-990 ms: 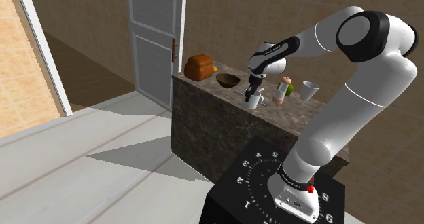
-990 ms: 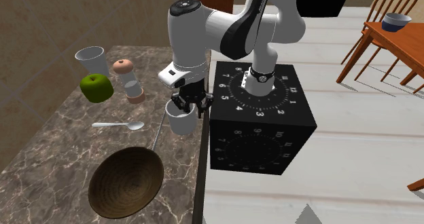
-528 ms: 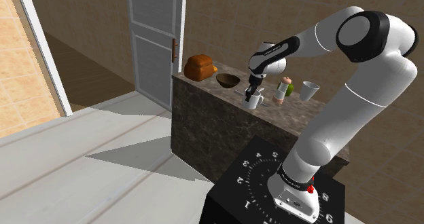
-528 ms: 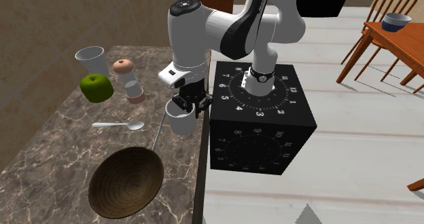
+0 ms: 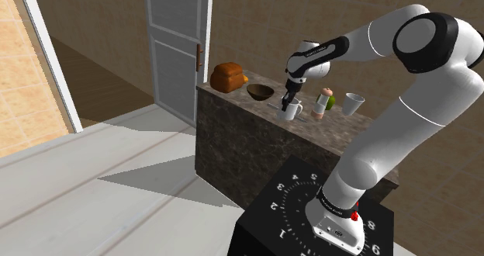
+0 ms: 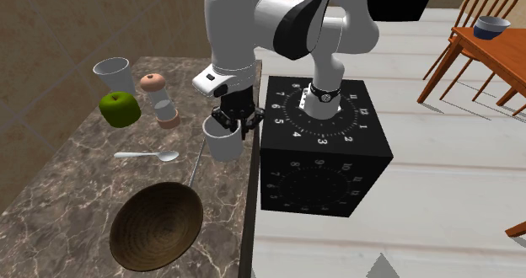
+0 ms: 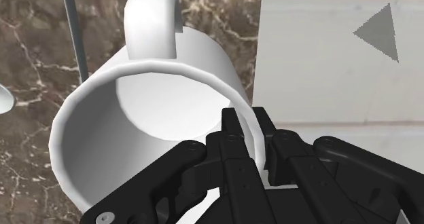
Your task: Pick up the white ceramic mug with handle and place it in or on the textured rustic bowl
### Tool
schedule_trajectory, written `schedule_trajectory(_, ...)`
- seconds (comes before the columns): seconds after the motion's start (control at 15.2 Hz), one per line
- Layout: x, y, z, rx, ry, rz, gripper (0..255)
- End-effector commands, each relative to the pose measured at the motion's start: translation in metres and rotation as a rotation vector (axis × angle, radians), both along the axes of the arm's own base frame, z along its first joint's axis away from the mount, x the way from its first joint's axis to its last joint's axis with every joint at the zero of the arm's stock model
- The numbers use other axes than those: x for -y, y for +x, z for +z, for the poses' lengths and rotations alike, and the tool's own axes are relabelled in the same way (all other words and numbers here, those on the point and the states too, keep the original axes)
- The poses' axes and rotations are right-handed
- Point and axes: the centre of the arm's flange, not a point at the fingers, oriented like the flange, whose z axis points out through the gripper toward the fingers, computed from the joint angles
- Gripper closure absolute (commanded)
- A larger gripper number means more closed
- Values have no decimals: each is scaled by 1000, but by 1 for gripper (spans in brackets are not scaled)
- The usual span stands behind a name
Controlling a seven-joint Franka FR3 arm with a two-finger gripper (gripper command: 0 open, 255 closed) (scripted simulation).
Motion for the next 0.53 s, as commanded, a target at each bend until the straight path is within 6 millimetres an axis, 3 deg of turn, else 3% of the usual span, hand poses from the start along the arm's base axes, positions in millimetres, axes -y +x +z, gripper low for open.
schedule_trajectory(0.0, 0, -1, 11, 0, 0, 0, 255)
schedule_trajectory(0.46, 0, -1, 48, 0, 0, 0, 255)
